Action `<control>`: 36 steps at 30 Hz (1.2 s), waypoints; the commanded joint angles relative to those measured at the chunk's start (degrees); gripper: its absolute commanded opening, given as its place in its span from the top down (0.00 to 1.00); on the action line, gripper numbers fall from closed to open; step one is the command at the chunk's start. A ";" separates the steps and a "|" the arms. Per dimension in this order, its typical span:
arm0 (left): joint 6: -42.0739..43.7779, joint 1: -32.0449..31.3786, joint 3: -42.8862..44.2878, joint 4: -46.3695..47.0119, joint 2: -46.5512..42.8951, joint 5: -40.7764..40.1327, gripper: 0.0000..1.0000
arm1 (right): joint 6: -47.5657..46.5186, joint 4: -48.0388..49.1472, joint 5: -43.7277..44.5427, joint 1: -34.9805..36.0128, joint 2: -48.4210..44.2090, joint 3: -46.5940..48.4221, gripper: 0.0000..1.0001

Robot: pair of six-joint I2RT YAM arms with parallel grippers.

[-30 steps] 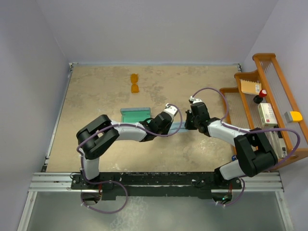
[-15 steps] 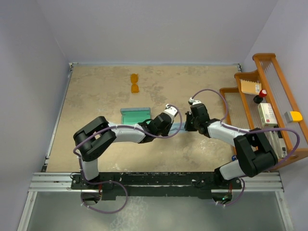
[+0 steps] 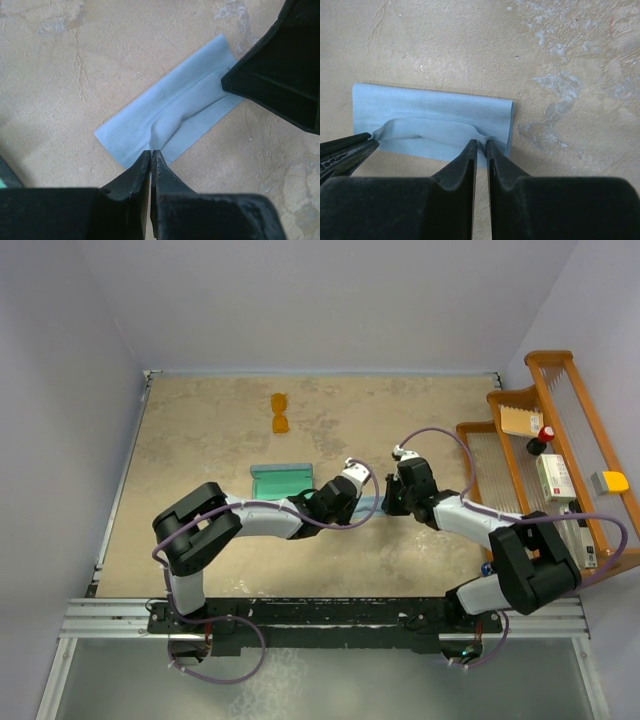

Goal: Organize the sunglasses
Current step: Fold the glasses cleaning cloth at the center of the board.

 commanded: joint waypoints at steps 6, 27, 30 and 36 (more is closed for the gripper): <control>-0.80 -0.82 -0.46 2.66 -2.68 -0.48 1.00 | -0.03 1.29 -0.89 0.36 -2.68 -0.88 0.83; -1.12 -1.70 -1.26 2.57 -3.82 -1.09 1.00 | 0.28 -0.55 -2.60 0.71 -5.76 -2.05 0.84; -1.13 -1.97 -1.43 2.49 -4.00 -1.35 1.00 | 0.42 -0.82 -2.77 0.80 -6.46 -2.46 0.84; -1.22 -2.46 -1.88 2.40 -4.66 -1.62 1.00 | 0.51 -1.75 -2.97 0.97 -8.05 -2.82 0.84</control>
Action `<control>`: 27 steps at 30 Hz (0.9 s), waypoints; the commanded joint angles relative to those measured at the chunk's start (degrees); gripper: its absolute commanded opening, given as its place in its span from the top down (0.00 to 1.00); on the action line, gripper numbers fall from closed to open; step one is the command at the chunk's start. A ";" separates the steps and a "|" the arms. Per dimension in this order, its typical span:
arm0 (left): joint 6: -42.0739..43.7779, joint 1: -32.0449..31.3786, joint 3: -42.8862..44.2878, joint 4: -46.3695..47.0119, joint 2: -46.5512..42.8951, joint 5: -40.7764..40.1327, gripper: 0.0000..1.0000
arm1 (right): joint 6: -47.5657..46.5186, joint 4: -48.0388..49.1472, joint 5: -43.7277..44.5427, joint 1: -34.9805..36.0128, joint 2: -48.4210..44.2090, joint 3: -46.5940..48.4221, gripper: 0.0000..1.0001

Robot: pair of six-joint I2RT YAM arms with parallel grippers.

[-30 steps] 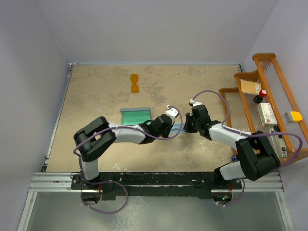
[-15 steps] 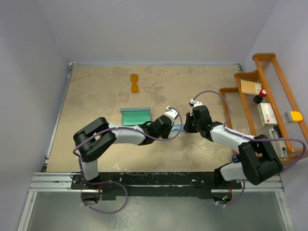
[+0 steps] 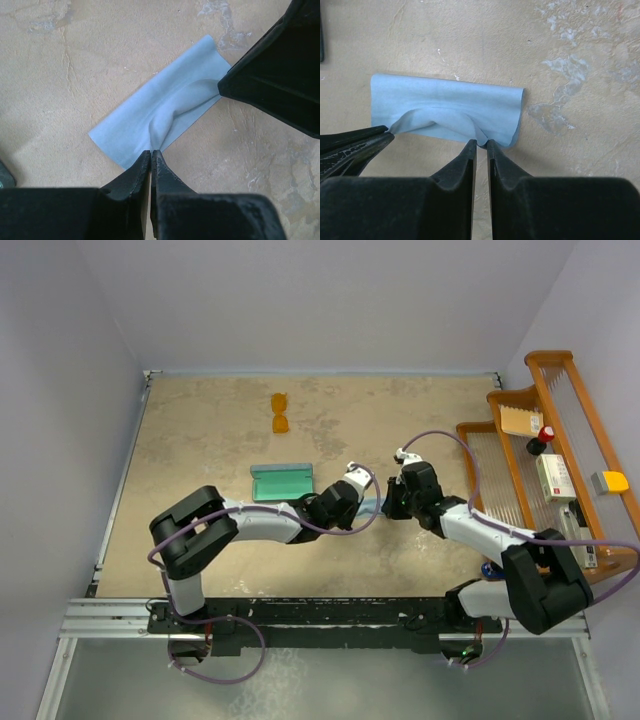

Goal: Organize the sunglasses
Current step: Fold the glasses cleaning cloth at the center of the board.

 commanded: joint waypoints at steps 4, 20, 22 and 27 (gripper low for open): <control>-1.18 -0.88 -1.29 1.92 -3.73 -1.12 1.00 | 0.33 -1.29 -1.18 0.45 -2.87 -0.27 0.84; -1.52 -2.21 -2.59 1.96 -4.24 -2.24 1.00 | 0.47 -2.03 -0.75 0.62 -3.95 -1.23 0.88; -1.44 -2.22 -2.67 2.00 -4.22 -2.18 1.00 | 0.41 -2.08 -0.99 0.62 -3.93 -1.29 0.88; -1.42 -2.41 -3.11 2.00 -4.22 -2.48 1.00 | 0.46 -2.42 -0.92 0.70 -4.56 -1.63 0.91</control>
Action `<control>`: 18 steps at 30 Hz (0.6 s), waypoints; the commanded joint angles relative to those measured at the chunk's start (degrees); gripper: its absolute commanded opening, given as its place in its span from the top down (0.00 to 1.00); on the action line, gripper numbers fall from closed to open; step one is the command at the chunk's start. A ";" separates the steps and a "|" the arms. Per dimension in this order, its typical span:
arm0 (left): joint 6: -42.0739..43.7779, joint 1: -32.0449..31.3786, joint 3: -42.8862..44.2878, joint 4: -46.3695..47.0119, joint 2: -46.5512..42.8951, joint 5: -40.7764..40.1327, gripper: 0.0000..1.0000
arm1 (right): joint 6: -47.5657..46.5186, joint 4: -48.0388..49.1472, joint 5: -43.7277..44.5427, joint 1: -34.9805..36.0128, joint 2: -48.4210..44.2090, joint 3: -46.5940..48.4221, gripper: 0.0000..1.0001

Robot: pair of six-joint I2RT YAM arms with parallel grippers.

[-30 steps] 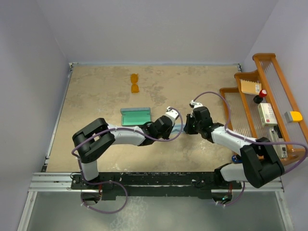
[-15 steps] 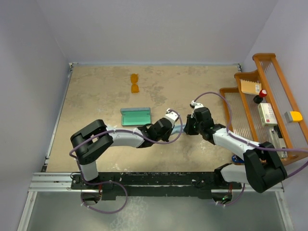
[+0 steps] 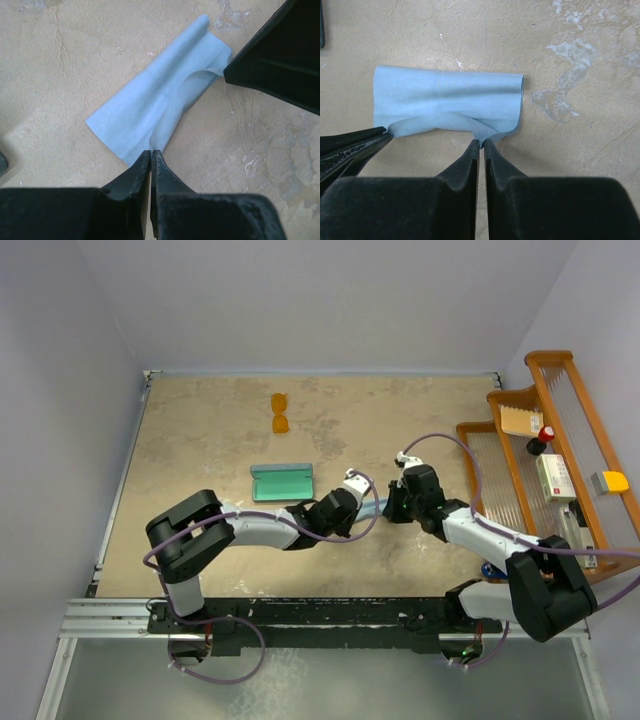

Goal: Organize the sunglasses
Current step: Fold the glasses cleaning cloth at the center of the board.

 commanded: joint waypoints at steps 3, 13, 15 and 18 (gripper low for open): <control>-0.19 -0.53 -0.69 1.94 -2.59 -1.24 1.00 | 0.31 -0.90 -0.02 0.47 -1.98 -0.58 0.94; 0.50 -0.66 -1.05 1.36 -2.81 -2.36 1.00 | 0.30 -2.22 0.20 0.56 -2.87 -0.87 1.00; 0.51 -0.71 -1.15 1.32 -2.73 -2.33 1.00 | 0.36 -2.27 0.17 0.56 -2.90 -1.17 1.00; 0.54 -0.79 -1.53 1.61 -2.67 -2.19 1.00 | 0.36 -2.18 0.11 0.64 -2.90 -1.36 1.00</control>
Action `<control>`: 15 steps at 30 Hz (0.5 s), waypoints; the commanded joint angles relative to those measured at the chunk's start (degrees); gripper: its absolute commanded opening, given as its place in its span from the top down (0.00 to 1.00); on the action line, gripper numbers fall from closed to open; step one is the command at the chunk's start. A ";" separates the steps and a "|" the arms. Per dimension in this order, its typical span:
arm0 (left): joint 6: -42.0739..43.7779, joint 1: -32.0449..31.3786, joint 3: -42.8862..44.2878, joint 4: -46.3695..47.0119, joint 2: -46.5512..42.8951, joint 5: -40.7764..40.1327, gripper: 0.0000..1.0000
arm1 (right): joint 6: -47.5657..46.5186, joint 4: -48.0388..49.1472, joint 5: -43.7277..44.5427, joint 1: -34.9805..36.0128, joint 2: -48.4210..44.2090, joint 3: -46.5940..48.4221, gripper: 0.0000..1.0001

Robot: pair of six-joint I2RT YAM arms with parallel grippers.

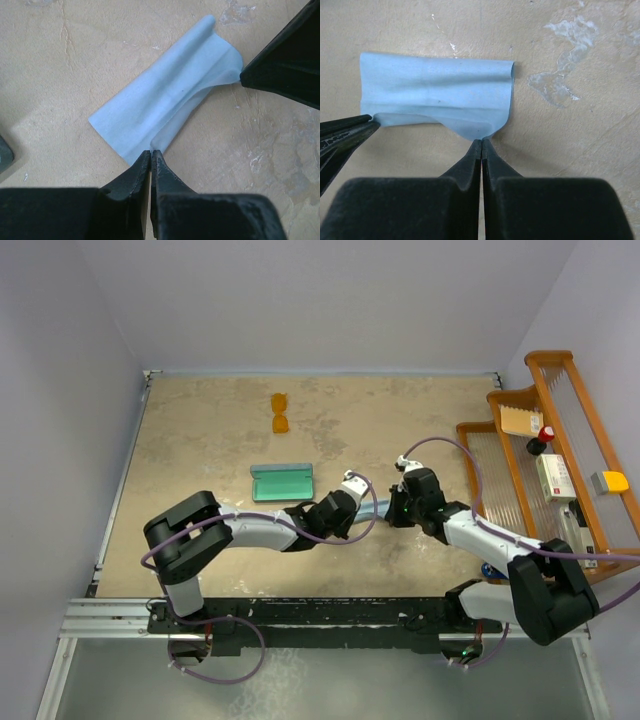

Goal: Organize the sunglasses
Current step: Fold the glasses cleaning cloth at the center of the board.

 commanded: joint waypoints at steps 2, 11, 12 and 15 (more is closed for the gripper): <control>0.53 -0.53 -0.60 1.73 -1.90 -0.92 1.00 | 0.47 -0.40 0.19 0.38 -1.72 -0.46 1.00; 0.40 -0.78 -0.59 1.48 -1.69 -1.31 1.00 | 0.51 -0.59 0.49 0.47 -1.85 -0.89 1.00; 0.38 -0.84 -0.59 1.48 -1.66 -1.40 1.00 | 0.62 -0.65 0.43 0.47 -1.88 -1.00 1.00; 0.36 -0.84 -0.52 1.48 -1.63 -1.64 1.00 | 0.73 -0.67 0.57 0.47 -2.21 -1.53 1.00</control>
